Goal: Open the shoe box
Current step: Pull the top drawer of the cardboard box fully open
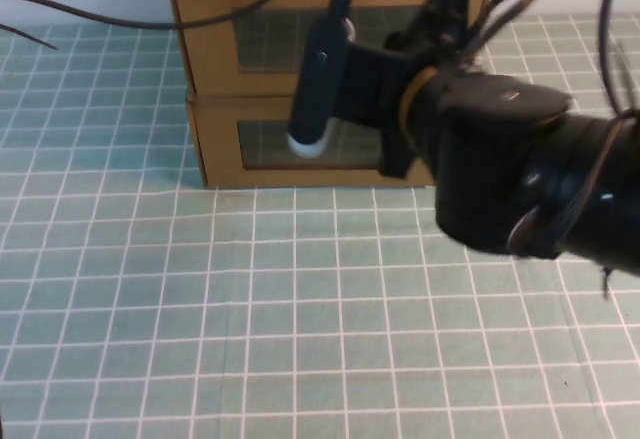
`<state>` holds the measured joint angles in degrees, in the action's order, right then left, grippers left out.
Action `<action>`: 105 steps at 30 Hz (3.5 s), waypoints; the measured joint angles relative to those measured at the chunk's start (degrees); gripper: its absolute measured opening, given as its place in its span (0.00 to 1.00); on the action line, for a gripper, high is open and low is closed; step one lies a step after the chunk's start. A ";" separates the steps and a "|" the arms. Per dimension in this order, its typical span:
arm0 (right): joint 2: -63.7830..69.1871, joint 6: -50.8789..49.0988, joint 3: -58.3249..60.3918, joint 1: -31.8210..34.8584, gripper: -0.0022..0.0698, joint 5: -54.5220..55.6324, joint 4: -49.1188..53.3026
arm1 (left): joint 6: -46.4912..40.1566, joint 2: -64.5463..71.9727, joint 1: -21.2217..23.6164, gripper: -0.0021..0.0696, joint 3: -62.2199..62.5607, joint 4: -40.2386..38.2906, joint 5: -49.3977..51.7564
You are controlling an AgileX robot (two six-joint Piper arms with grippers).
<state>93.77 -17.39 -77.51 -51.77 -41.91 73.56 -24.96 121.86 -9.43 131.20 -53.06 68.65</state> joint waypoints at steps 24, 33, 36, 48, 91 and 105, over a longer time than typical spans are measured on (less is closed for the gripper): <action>13.95 -22.85 -0.50 2.62 0.48 5.81 20.95 | 2.37 -0.33 -1.36 0.02 0.51 3.82 -0.31; 16.07 -23.31 -2.33 4.55 0.46 8.74 20.95 | 2.51 -0.33 -1.36 0.02 0.51 3.91 -0.31; 17.10 -24.75 -3.50 4.68 0.46 9.00 20.95 | 2.51 -0.33 -1.36 0.02 0.51 3.91 -0.31; 21.87 -29.57 -9.94 5.96 0.38 10.93 21.98 | 2.51 -0.33 -1.36 0.02 0.54 4.04 -0.66; 4.17 -26.87 12.48 -11.27 0.05 1.54 4.02 | 4.99 0.54 -1.56 0.02 0.89 4.86 -3.44; 2.47 -20.07 12.24 -11.27 0.20 4.01 -6.24 | 2.78 0.54 -1.56 0.02 0.89 4.63 -3.33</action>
<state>96.24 -37.46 -65.27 -63.04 -37.90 67.33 -22.18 122.40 -10.99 132.09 -48.43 65.32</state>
